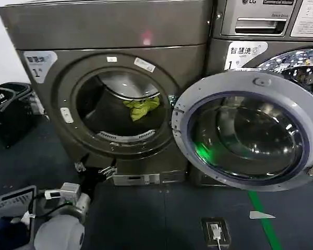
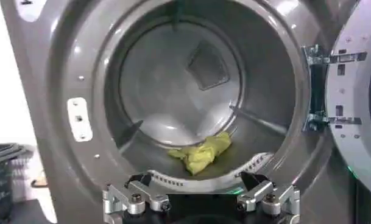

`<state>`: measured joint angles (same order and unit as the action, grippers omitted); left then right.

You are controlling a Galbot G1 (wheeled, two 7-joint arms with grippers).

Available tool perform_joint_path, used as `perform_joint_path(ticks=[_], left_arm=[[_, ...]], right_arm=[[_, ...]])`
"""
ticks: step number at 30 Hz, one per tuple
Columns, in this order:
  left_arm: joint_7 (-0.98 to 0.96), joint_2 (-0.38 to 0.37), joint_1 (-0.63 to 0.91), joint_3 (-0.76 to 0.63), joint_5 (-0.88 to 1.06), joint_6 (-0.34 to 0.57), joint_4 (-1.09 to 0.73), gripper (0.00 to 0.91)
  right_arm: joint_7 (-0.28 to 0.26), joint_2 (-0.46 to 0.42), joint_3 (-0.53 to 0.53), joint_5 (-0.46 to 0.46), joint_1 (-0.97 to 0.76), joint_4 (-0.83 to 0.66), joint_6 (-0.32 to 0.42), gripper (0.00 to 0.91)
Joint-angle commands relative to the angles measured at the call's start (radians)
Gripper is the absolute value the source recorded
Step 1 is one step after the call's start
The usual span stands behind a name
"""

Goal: Grasp the clothes from the dryer.

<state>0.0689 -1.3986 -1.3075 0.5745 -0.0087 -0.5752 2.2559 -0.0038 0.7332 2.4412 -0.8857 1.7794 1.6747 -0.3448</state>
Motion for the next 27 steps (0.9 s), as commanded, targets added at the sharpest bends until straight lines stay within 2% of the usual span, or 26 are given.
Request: perform_joint_path(ticks=[1, 27], left_arm=[[0.003, 0.0, 0.0, -0.001, 0.002, 0.002, 0.0, 0.907], [0.009, 0.01, 0.024, -0.016, 0.001, -0.002, -0.006, 0.907]], right_arm=[[0.0, -0.001, 0.002, 0.0, 0.001, 0.0, 0.0, 0.907], [-0.003, 0.007, 0.017, -0.019, 0.005, 0.011, 0.001, 0.907]])
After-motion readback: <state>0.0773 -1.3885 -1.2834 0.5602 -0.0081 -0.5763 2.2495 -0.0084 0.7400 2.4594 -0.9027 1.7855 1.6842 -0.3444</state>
